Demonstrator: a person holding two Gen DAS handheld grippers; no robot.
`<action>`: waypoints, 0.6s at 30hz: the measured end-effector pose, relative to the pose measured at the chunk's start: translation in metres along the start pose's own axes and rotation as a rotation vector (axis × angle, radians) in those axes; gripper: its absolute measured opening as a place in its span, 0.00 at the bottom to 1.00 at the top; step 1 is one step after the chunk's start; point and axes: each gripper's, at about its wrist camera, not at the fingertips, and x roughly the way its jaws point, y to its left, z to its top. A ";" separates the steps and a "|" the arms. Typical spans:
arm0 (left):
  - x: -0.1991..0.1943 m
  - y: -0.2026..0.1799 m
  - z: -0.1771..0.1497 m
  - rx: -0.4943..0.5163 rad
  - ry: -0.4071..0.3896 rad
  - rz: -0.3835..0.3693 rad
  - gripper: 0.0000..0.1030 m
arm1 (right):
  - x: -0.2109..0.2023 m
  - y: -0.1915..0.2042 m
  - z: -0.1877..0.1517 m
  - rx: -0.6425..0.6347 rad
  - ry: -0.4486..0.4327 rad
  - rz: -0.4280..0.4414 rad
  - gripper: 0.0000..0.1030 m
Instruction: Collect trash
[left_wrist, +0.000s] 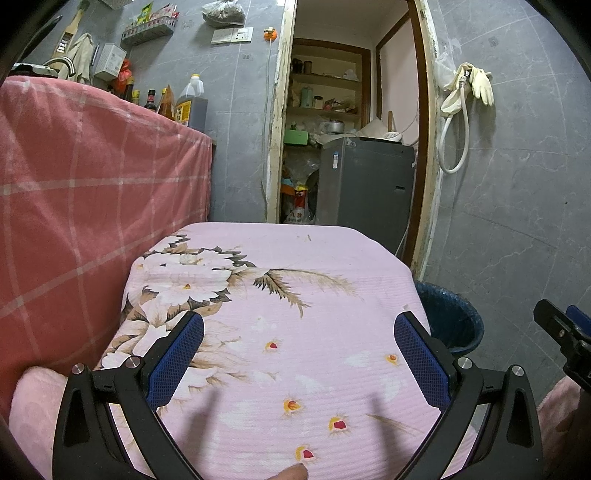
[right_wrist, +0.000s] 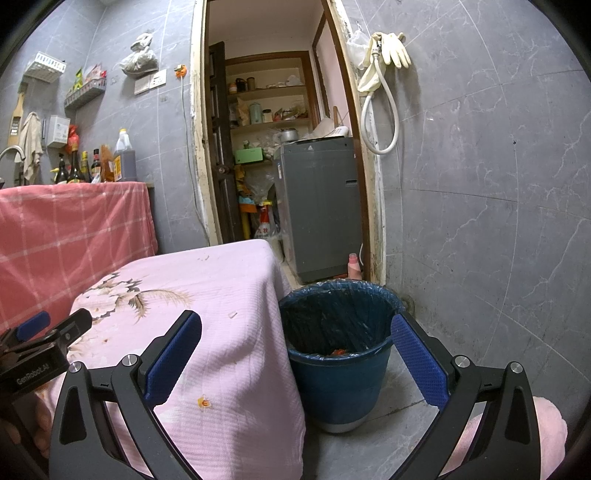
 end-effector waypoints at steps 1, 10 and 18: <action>0.000 0.000 0.000 0.000 0.001 0.000 0.98 | 0.000 0.000 0.000 0.000 0.000 0.000 1.00; 0.001 0.004 0.002 0.001 -0.003 0.008 0.98 | 0.000 0.000 0.000 0.000 0.000 0.000 1.00; 0.006 0.008 -0.001 -0.006 0.013 0.039 0.98 | 0.000 0.000 0.000 0.000 0.001 0.001 1.00</action>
